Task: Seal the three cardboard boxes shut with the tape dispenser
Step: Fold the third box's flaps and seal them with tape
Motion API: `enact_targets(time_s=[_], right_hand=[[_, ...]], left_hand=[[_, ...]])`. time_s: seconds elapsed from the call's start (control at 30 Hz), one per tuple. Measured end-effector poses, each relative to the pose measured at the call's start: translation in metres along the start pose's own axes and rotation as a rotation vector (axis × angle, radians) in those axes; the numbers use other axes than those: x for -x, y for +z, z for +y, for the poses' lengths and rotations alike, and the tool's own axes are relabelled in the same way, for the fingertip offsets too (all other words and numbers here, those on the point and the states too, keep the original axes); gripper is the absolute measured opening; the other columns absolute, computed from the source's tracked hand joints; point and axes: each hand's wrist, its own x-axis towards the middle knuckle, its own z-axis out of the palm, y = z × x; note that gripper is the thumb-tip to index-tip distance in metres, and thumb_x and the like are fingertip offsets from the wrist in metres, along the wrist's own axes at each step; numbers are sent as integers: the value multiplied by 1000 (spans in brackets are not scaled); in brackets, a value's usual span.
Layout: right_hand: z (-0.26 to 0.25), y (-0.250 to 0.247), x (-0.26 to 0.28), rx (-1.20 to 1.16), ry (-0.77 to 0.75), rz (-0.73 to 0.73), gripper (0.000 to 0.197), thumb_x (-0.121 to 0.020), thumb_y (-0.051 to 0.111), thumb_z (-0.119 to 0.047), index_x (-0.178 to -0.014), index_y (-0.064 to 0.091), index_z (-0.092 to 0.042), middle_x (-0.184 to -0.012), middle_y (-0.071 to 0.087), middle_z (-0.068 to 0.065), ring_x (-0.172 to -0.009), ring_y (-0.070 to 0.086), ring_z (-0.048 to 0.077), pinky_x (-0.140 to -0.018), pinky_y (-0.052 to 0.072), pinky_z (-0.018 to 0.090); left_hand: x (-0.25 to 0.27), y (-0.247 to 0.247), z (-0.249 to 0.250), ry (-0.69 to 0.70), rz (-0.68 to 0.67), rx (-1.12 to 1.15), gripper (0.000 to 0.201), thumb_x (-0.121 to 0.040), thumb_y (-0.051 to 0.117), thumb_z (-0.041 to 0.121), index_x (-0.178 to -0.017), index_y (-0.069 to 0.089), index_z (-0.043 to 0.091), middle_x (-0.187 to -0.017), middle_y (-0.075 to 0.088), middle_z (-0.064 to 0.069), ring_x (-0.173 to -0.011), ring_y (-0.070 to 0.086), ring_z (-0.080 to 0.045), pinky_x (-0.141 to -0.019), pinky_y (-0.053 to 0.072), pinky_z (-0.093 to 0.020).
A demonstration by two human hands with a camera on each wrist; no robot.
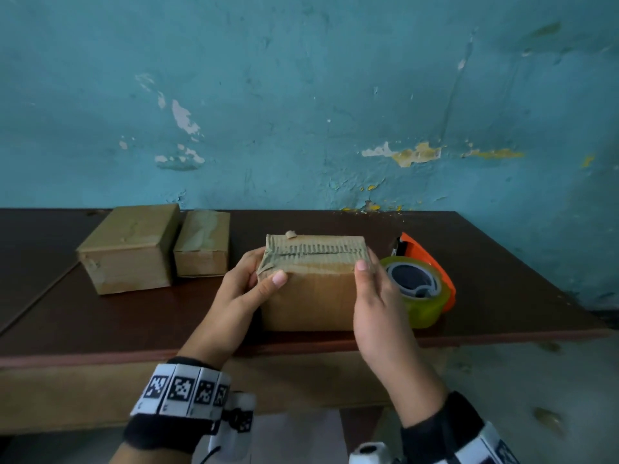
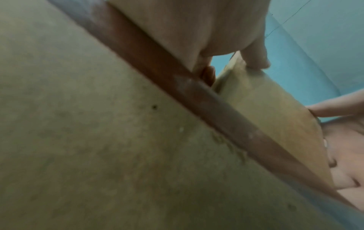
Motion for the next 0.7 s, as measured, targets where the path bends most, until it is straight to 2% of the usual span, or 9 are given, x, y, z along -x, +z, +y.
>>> enact_targets(time_s=[0.07, 0.1, 0.17, 0.23, 0.3, 0.37, 0.43, 0.5, 0.7], right_hand=[[0, 3, 4, -114, -20, 17, 49, -110, 37, -47, -158, 40, -37, -154, 47, -21, -134, 39, -10, -108, 30, 3], [2, 4, 7, -188, -29, 18, 46, -108, 41, -51, -154, 42, -45, -153, 49, -25, -137, 41, -9, -118, 33, 16], [6, 7, 13, -325, -6, -1, 42, -96, 50, -63, -138, 49, -66, -148, 53, -30, -142, 45, -3, -124, 32, 43], [13, 10, 16, -429, -12, -20, 41, -87, 55, -64, -128, 55, -71, -146, 57, -28, -143, 46, 2, -124, 28, 51], [15, 10, 17, -488, -44, -30, 45, -91, 57, -53, -135, 57, -60, -148, 58, -22, -144, 48, 5, -124, 26, 54], [14, 10, 17, -516, -63, -38, 47, -95, 54, -38, -141, 55, -48, -149, 58, -16, -143, 49, 7, -124, 27, 53], [13, 9, 17, -520, -99, -10, 49, -94, 51, -26, -140, 58, -41, -147, 61, -9, -141, 52, 12, -122, 33, 53], [15, 9, 18, -463, -142, 19, 48, -92, 48, -18, -134, 62, -39, -140, 66, -4, -134, 59, 18, -116, 41, 52], [18, 5, 20, -391, -124, 5, 35, -92, 48, 2, -122, 54, -17, -123, 74, 1, -111, 69, 12, -93, 52, 38]], left_hand=[[1, 2, 6, -13, 7, 189, 66, -99, 54, 52, -150, 52, 11, -149, 60, -12, -142, 53, -29, -114, 41, -42], [2, 2, 12, -35, 25, 290, 62, -102, 46, 50, -151, 52, 12, -150, 59, -14, -143, 51, -32, -116, 39, -48], [2, -3, 19, -86, 57, 385, 54, -105, 42, 42, -148, 56, 13, -148, 59, -18, -142, 52, -36, -119, 35, -56], [2, -6, 21, -102, 99, 371, 50, -103, 51, 39, -140, 61, 6, -145, 62, -20, -139, 54, -40, -116, 37, -57], [2, -5, 21, -105, 164, 362, 62, -90, 73, 47, -115, 56, -7, -137, 66, -17, -132, 59, -40, -104, 46, -53], [3, -3, 18, -131, 240, 381, 71, -67, 90, 54, -103, 49, 8, -125, 69, -10, -119, 67, -31, -93, 51, -45], [5, 0, 15, -162, 260, 393, 80, -61, 88, 51, -120, 44, 22, -127, 64, -5, -118, 68, -22, -93, 55, -44], [7, 4, 16, -183, 291, 393, 90, -61, 81, 52, -137, 35, 35, -140, 56, -3, -129, 63, -24, -105, 52, -50], [7, 9, 20, -164, 297, 548, 65, -84, 63, 50, -144, 45, 32, -145, 60, 14, -129, 65, -17, -108, 49, -56]])
